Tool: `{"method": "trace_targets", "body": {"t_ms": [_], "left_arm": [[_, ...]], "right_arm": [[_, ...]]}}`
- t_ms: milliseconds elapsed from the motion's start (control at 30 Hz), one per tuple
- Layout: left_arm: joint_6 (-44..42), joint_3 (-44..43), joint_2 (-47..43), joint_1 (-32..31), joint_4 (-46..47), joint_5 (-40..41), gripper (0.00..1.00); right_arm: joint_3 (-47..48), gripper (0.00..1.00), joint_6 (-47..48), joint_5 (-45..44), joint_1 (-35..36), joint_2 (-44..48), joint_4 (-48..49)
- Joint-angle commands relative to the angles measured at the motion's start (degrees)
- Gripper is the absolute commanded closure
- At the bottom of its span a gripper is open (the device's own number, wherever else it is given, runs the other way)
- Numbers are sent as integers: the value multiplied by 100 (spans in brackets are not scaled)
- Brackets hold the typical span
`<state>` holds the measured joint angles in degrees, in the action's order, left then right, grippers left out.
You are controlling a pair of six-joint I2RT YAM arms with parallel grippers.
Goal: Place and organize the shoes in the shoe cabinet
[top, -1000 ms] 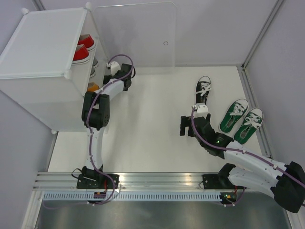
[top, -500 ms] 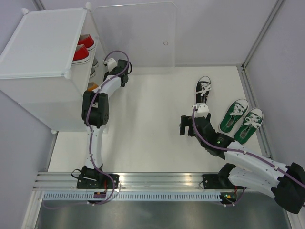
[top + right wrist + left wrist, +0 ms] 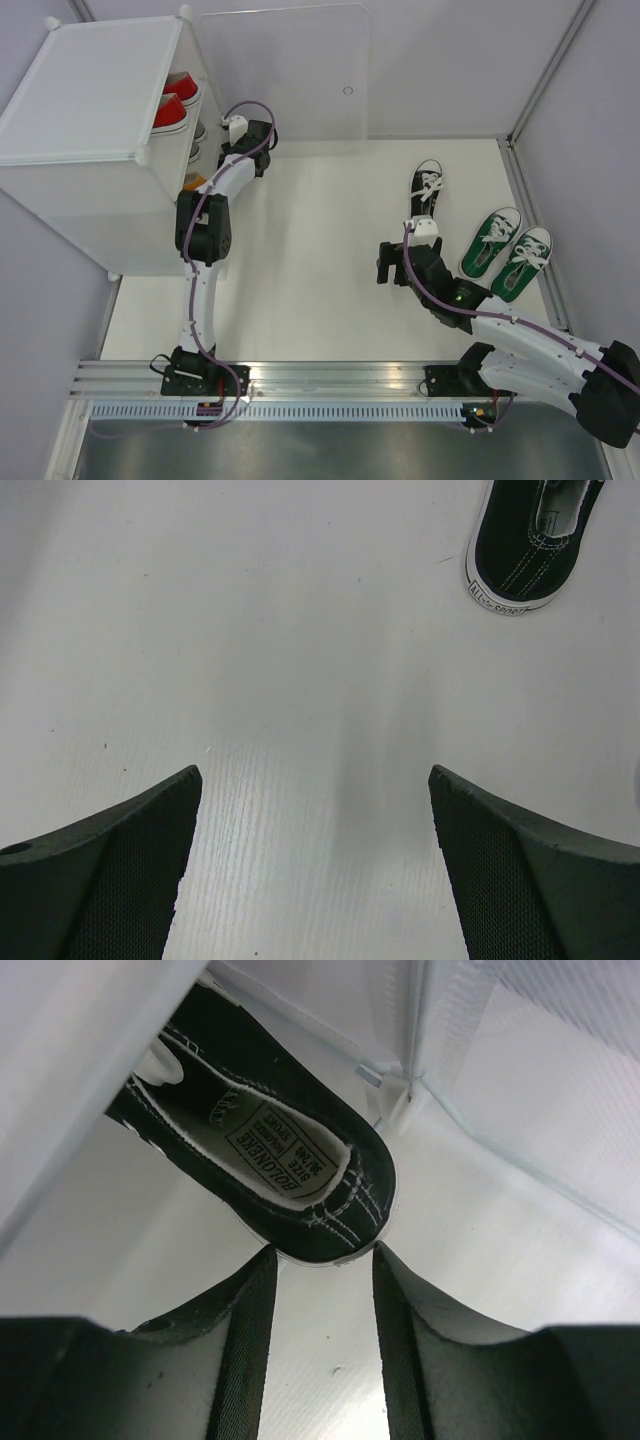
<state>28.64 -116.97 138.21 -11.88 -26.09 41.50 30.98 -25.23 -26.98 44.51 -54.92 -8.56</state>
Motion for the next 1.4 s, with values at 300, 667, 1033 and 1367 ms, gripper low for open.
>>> {"method": "trace_targets", "body": {"t_ms": [300,667,1033,1367], "left_arm": [[-465,-54,-22,485,95,694,33],[-580,288,-699,160,86,-448,20],[-904,1053,-1534,-1183,69,-2617,14],[-632,896,-1701,-2652,34,-4017,12]], "right_arm": [[101,2,-17,44,5,7,240],[154,2,-26,79,5,-89,188],[66,4,-183,-245,5,367,118],[-189,5,-473,-1115,5,1851,-120]]}}
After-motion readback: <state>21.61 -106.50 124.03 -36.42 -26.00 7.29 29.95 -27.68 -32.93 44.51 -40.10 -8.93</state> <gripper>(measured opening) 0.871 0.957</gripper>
